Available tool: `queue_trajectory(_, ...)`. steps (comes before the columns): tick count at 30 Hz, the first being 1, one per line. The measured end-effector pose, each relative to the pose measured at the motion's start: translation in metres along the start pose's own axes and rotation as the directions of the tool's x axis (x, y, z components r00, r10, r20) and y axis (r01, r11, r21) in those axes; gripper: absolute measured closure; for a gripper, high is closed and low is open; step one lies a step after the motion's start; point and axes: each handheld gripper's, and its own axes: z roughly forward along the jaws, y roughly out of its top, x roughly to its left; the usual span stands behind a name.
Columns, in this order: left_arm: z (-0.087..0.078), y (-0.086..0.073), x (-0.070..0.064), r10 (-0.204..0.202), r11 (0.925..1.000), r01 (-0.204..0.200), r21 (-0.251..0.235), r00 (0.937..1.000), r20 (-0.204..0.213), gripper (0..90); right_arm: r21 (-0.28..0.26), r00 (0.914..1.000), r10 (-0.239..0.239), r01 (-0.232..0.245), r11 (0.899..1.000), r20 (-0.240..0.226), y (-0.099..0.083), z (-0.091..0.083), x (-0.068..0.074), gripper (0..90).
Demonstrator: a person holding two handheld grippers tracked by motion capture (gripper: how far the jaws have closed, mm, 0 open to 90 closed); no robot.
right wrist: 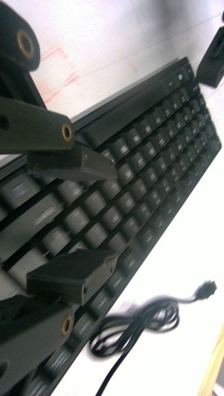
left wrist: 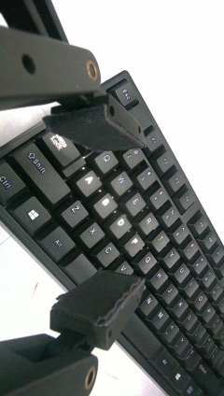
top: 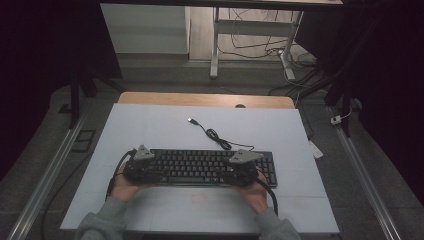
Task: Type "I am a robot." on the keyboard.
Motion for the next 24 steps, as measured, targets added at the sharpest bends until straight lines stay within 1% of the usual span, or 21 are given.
queue_trajectory(3, 0.0, 0.0, 0.0, 0.0, 1.0, 0.0, -0.002, 1.0, -0.001, 28.8, -0.001, 0.9999, 0.006, -0.006, 1.0, 0.012, -0.006, -0.008, -0.004, 50.8)
queue_trajectory(6, 0.0, 0.0, 0.0, -0.001, 1.0, 0.001, -0.004, 1.0, -0.001, 28.8, 0.012, 0.9996, 0.003, -0.003, 1.0, 0.027, -0.011, -0.015, -0.006, 49.8)
queue_trajectory(9, 0.0, 0.0, 0.0, 0.002, 1.0, -0.002, -0.003, 1.0, -0.001, 28.7, 0.007, 0.9996, 0.006, -0.007, 1.0, 0.029, -0.017, -0.022, -0.008, 49.4)
queue_trajectory(14, 0.001, 0.0, 0.0, 0.003, 1.0, -0.003, -0.001, 1.0, -0.003, 28.7, 0.014, 0.9988, 0.014, -0.015, 1.0, 0.046, -0.026, -0.033, -0.011, 49.2)
queue_trajectory(16, 0.001, 0.0, 0.0, 0.005, 1.0, -0.005, 0.0, 1.0, -0.004, 28.7, 0.01, 0.9985, 0.023, -0.024, 1.0, 0.049, -0.028, -0.034, -0.013, 49.2)
queue_trajectory(20, 0.0, 0.0, -0.001, 0.009, 0.9999, -0.009, -0.01, 0.9999, -0.01, 28.7, 0.008, 0.9985, 0.026, -0.027, 1.0, 0.048, -0.028, -0.034, -0.014, 49.3)
queue_trajectory(24, -0.001, 0.001, -0.002, 0.01, 0.9997, -0.011, -0.023, 0.9999, -0.009, 29.1, 0.018, 0.9984, 0.018, -0.019, 1.0, 0.054, -0.028, -0.033, -0.014, 49.2)
